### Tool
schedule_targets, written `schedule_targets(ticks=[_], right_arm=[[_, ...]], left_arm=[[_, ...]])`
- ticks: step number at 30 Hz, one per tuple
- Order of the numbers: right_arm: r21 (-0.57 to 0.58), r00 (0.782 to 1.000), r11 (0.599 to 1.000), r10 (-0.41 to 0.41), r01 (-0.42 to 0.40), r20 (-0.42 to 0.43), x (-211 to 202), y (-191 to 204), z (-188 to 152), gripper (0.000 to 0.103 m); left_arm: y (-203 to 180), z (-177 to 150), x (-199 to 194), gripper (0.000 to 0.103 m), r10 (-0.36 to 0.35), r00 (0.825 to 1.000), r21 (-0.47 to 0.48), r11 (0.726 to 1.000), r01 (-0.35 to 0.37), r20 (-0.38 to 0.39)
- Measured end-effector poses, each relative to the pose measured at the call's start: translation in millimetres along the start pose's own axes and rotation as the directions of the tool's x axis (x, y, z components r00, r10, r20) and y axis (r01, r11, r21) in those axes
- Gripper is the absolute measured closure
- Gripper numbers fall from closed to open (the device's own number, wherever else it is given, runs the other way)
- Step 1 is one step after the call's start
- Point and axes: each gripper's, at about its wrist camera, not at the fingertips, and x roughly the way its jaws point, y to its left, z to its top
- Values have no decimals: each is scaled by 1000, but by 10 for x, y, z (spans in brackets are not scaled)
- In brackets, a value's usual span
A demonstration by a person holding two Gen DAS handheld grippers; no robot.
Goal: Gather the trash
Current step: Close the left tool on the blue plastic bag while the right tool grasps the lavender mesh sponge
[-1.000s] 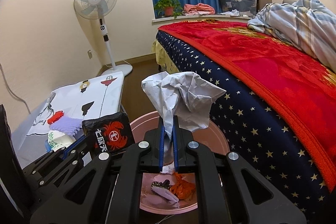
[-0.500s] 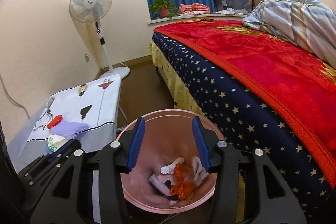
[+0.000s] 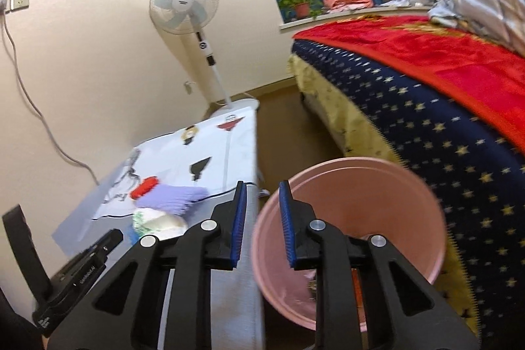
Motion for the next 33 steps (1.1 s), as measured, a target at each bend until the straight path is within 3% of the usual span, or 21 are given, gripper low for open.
schedule_targets(ticks=[11,13,14,15,21,27,28,30,32,33], right_arm=[[16,981,986,168,-167,-96,648,442,-132,80],[19,976,983,183,-182,-115,772,488,-167,72],[28,974,982,190,-188,-128,855,502,-189,66],[44,970,980,196,-192,-142,935,505,-210,62],[146,947,963,253,-226,-198,1261,443,-279,55],[216,910,938,323,-271,-261,1624,528,-342,52],[220,898,933,341,-286,-279,1697,572,-364,52],[213,890,931,349,-296,-291,1756,634,-387,52],[201,882,929,361,-312,-303,1809,697,-409,54],[194,879,928,366,-319,-305,1816,719,-414,63]], left_arm=[[546,-29,240,96,64,997,-123,990,-70,-53],[599,-30,316,85,73,995,-138,987,-82,-69],[629,-26,352,71,75,994,-152,985,-86,-75],[655,-22,386,63,74,994,-168,982,-86,-78],[743,7,574,62,49,992,-226,971,-73,-113],[767,18,706,62,1,989,-260,965,-40,-147],[758,17,725,64,-11,988,-261,965,-30,-153],[729,17,747,85,-21,987,-251,968,-19,-158],[685,13,754,95,-33,986,-235,972,-6,-162],[663,17,750,98,-36,986,-228,974,-2,-163]])
